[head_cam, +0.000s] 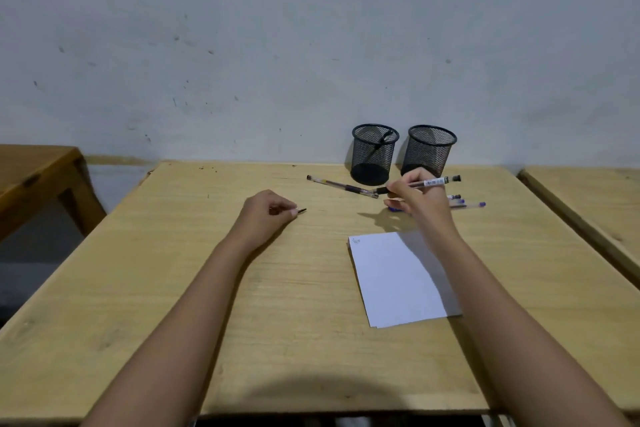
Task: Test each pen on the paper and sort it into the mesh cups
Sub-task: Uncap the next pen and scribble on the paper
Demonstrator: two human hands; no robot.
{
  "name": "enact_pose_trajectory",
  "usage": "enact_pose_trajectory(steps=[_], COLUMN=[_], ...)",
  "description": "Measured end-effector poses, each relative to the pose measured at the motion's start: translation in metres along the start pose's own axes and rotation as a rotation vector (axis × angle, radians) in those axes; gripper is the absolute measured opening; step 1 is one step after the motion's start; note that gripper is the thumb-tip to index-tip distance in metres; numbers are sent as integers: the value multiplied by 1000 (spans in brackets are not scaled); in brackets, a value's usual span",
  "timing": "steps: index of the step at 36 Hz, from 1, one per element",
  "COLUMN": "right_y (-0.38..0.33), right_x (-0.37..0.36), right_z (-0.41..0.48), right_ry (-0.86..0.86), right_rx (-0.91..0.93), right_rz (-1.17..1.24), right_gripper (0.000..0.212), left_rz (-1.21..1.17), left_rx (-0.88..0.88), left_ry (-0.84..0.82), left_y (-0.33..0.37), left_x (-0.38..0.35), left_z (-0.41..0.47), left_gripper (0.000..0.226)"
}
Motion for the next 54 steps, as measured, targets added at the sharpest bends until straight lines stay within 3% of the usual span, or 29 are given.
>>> enact_pose_trajectory(steps=[10,14,24,29,32,35,38,44,48,54], right_y=[7,10,17,11,8,5,9,22,28,32], right_x=[-19,-27,-38,-37,-34,-30,-28,-26,-26,-29], right_z=[-22,-25,-29,-26,-24,-27,-31,-30,-32,-31], right_ry=[-93,-74,-42,-84,-89,-75,-42,-15,-29,-49], right_rx=[-71,-71,-144,-121,-91,-39,-62,-133,-158,-160], right_rz=[105,26,182,155,164,185,259,283,168,-124], right_gripper=[1,13,14,8,11,16,25,33,36,30], left_rz=[211,285,389,355,179,13,94,217,400,645], left_rx=[-57,-62,-80,-93,-137,-192,-250,-264,-256,-235], left_ry=[-6,-24,-33,11,70,-52,-191,-243,-277,-283], left_y=[7,7,14,19,38,55,60,54,42,35], left_x=[-9,-12,-13,-9,-9,-29,-53,-69,-78,-86], left_z=[4,4,2,-1,-24,-56,-76,-84,-86,-82], left_gripper=[33,37,35,45,42,37,41,46,64,70])
Point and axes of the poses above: each hand's wrist, its own z-axis towards the middle knuckle, its own x-axis out of the back of the hand, y = z × x, the point moved 6 cm from there along z, towards the middle knuckle, and after that the axes turned 14 degrees about x, right-handed, at the moved point
